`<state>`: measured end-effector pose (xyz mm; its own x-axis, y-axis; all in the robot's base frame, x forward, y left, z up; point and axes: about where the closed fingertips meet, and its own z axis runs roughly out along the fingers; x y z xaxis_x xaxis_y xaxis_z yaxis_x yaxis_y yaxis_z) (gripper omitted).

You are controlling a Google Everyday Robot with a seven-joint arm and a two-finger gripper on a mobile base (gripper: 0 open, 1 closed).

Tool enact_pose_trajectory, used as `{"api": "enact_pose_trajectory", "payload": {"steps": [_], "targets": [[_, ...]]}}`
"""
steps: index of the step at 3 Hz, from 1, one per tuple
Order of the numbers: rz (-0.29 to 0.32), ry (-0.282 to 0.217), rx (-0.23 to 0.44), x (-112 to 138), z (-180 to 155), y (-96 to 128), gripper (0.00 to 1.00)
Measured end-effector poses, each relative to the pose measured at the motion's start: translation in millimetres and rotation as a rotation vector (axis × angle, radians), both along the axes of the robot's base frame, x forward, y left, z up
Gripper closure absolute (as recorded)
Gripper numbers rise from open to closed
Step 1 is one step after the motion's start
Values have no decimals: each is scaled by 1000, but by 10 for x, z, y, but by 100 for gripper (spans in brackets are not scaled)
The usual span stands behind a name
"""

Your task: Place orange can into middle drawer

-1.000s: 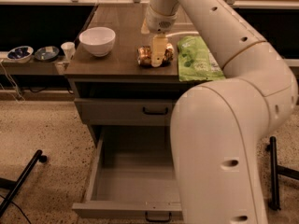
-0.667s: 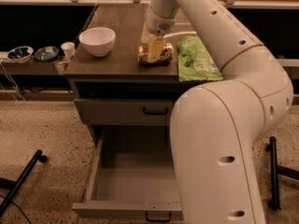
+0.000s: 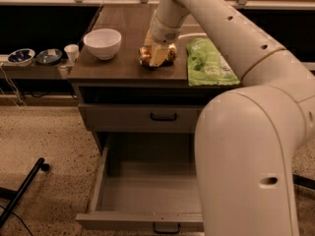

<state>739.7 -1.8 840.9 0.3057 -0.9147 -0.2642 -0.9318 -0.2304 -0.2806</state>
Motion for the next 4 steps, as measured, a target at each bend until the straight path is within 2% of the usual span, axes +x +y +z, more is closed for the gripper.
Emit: {"api": "enact_pose_trajectory", "payload": {"steps": [1,2,3,4], "targets": [[1,0,0,-3,18,3,100],[35,19,-4,-136,-79,142,100],[35,19,-4,-136,-61,142,100],[79,-48,152,-454,381,79,100]]}}
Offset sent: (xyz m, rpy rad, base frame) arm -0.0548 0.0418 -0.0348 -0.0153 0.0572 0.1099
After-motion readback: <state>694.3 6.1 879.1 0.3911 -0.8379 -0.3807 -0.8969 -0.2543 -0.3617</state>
